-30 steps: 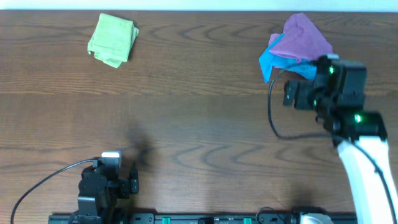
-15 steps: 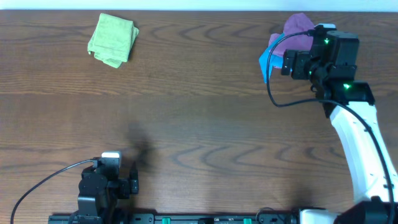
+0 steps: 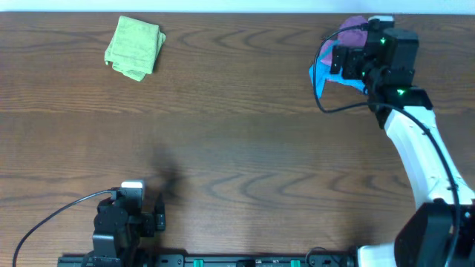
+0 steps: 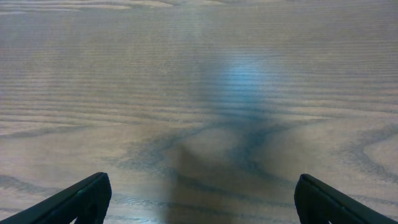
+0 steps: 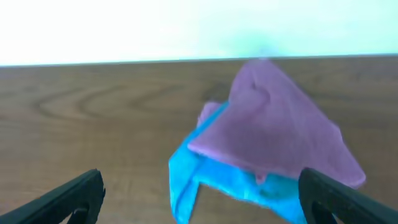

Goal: Fold the cloth
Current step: 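Reach the right gripper to the pink cloth and grasp it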

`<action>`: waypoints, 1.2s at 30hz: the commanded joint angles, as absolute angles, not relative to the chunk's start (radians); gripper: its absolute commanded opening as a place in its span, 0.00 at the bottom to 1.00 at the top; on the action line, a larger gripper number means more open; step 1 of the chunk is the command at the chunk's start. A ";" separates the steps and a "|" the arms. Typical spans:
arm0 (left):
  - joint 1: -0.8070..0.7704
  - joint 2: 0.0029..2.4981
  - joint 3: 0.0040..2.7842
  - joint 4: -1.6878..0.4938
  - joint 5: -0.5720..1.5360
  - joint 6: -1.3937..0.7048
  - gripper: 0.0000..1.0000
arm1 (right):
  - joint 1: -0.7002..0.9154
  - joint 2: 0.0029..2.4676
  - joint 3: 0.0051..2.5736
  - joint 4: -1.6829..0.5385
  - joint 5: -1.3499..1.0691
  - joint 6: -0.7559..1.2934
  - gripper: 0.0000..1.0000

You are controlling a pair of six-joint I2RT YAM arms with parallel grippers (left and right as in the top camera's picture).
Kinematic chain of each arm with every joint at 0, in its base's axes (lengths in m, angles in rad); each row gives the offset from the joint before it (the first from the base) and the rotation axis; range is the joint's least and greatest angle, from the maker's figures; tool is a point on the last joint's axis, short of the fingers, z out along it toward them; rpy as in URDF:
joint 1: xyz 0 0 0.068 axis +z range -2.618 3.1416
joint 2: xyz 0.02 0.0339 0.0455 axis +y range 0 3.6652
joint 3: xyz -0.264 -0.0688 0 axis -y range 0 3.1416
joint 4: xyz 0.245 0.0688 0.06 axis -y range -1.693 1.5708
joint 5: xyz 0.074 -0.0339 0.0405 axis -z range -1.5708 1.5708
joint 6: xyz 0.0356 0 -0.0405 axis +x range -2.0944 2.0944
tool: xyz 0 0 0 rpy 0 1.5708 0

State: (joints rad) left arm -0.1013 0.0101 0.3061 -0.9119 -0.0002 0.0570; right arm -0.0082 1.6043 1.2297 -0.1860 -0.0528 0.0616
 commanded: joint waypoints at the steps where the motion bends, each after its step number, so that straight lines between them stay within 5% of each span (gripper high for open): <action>1: -0.105 0.004 0.298 -0.972 -0.003 0.078 0.95 | -0.021 1.636 1.248 -0.152 -0.054 0.081 0.99; 17: -0.105 0.004 0.298 -0.972 -0.003 0.079 0.95 | -0.100 1.995 1.409 0.060 -0.060 0.206 0.98; 20: -0.105 0.004 0.298 -0.972 -0.003 0.079 0.95 | -0.100 2.082 1.483 0.058 -0.060 0.222 0.92; 24: -0.105 0.004 0.298 -0.972 -0.003 0.079 0.96 | -0.100 2.164 1.546 0.052 -0.055 0.255 0.71; 36: -0.105 0.004 0.298 -0.972 -0.003 0.079 0.95 | -0.120 2.210 1.558 0.012 0.056 0.265 0.88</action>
State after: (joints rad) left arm -0.1013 0.0101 0.3061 -0.9119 -0.0002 0.0570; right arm -0.0978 2.2024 1.5368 0.0189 0.0154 0.2527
